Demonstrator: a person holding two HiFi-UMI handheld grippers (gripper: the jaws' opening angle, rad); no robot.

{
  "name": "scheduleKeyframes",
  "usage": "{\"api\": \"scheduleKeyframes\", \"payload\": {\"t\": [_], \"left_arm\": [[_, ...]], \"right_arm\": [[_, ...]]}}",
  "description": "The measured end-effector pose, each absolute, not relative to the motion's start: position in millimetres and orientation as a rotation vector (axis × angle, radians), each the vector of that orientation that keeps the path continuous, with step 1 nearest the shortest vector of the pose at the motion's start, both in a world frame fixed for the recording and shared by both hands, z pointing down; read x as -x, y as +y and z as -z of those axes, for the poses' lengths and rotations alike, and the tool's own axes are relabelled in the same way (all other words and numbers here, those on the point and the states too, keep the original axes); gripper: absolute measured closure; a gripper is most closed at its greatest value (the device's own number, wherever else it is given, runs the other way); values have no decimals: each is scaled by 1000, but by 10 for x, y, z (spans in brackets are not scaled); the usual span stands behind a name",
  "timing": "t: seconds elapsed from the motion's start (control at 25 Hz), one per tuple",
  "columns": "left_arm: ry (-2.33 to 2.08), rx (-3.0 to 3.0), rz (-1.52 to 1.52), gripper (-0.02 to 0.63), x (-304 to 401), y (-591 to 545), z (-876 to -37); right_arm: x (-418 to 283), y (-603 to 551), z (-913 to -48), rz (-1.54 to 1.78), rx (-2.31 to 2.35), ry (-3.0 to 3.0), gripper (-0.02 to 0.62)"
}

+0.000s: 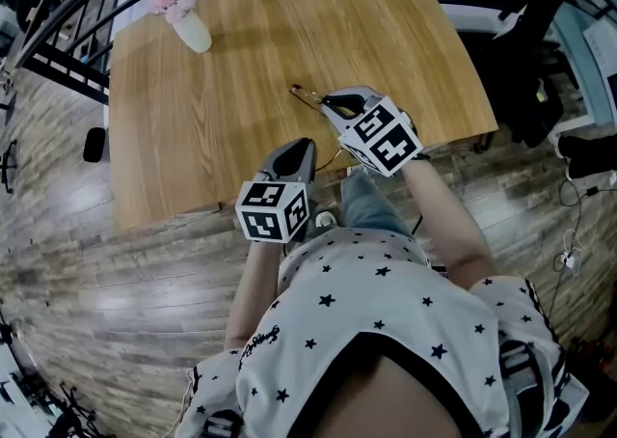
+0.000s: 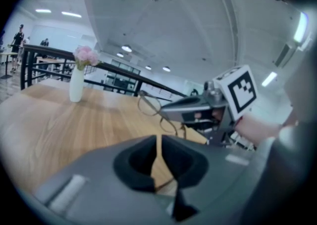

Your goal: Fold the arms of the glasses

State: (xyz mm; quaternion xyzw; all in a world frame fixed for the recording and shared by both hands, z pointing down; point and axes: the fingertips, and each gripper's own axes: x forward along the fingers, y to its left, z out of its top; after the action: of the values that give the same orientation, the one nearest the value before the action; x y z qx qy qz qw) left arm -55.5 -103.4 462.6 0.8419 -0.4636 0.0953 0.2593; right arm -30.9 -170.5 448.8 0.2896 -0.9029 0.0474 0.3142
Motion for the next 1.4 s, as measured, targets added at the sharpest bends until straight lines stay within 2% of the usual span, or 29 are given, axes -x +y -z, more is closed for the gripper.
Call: {"api": "scheduleKeyframes", "payload": {"t": [0.68, 1.4], "left_arm": [[-1249, -2292, -274, 476, 608, -908, -4706], [-1290, -2265, -343, 476, 683, -930, -4878]], "right_arm": [[78, -1966, -4298, -100, -872, -2372, 563], [149, -2045, -4119, -83, -889, -2414, 563]]}}
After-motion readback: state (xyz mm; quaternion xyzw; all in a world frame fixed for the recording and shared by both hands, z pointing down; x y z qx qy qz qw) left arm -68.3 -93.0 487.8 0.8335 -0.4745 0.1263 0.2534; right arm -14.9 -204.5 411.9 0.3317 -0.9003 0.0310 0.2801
